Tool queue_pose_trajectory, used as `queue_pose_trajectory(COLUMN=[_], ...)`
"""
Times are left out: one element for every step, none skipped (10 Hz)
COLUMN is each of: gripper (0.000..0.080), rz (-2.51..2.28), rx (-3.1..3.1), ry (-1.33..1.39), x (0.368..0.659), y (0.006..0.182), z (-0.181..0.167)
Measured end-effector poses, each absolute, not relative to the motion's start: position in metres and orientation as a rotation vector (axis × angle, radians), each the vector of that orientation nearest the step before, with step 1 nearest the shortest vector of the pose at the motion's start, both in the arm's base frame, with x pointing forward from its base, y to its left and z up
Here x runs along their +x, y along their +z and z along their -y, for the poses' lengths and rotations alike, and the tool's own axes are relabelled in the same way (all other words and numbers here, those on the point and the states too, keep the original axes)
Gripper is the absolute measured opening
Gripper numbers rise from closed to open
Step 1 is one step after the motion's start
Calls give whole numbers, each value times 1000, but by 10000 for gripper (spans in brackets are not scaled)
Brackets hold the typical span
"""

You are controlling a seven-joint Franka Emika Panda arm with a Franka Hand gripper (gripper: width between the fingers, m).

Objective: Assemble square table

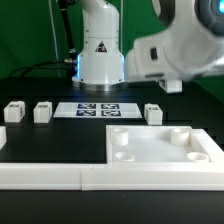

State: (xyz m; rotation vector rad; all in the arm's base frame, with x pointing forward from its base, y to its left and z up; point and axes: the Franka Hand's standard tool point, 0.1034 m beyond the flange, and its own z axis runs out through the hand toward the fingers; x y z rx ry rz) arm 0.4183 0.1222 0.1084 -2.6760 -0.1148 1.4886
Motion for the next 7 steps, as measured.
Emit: queue_pose_trajectory(gripper=[288,288,288,288,288,288,288], rz=[105,97,99,146,200,239,312], rx=[-2722,-2768,-2801,-2830,-2850,-2867,-2902], ry=[1398,1302,1219,1089,963,849,741], x=[421,424,429,448,478,504,529], y=[102,100,100,98,108,116,128], z=[-123,-123,-123,-120,-114,-110,-109])
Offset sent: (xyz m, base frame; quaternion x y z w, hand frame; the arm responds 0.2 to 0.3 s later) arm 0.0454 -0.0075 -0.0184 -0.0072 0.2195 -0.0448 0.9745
